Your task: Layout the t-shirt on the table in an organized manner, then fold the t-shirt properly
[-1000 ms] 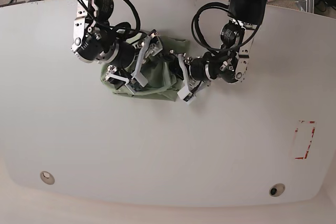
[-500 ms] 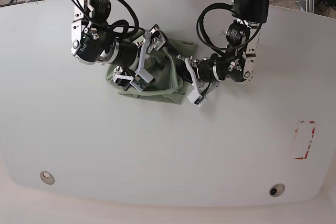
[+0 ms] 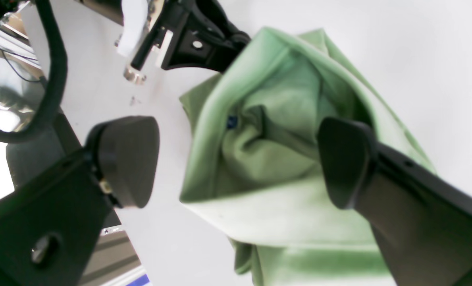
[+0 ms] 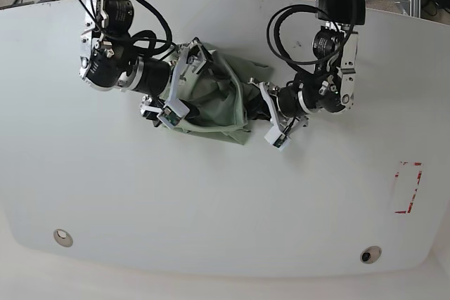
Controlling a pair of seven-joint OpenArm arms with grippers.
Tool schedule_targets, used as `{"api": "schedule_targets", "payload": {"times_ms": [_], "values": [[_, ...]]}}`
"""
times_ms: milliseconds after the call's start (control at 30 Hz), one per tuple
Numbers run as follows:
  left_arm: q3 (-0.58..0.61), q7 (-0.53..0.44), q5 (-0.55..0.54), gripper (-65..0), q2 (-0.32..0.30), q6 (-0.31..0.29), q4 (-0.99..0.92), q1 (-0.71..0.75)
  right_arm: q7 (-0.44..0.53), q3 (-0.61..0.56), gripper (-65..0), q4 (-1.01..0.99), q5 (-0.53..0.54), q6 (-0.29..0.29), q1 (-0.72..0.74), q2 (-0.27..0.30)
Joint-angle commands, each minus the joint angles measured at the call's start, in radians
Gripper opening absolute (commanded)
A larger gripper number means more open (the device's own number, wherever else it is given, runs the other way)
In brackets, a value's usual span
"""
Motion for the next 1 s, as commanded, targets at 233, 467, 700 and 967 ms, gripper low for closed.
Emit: {"api": "schedule_targets", "payload": {"times_ms": [233,467,700,967], "values": [[-0.045,-0.018,-0.025,-65.0,-0.031,-0.011,0.153,0.011,0.032,0.006,-5.7,0.016,0.023,0.006,0.024,0.053],[-0.231,-0.018,-0.021,-65.0,-0.069,-0.008,0.248,0.016,0.067,-0.001,-5.2,0.015,-0.095,0.006,0.03,0.075],[-0.349,-0.018,-0.019,-65.0,-0.132,-0.006,0.245,0.014,0.067,-0.047,-5.5,0.015,-0.135,0.008,0.027,0.076],[-0.368,-0.02,-0.021,-65.0,-0.217,-0.008,0.245,0.039,0.072,-0.199,-5.9,0.019,-0.135,0.0,0.026,0.081]]}}
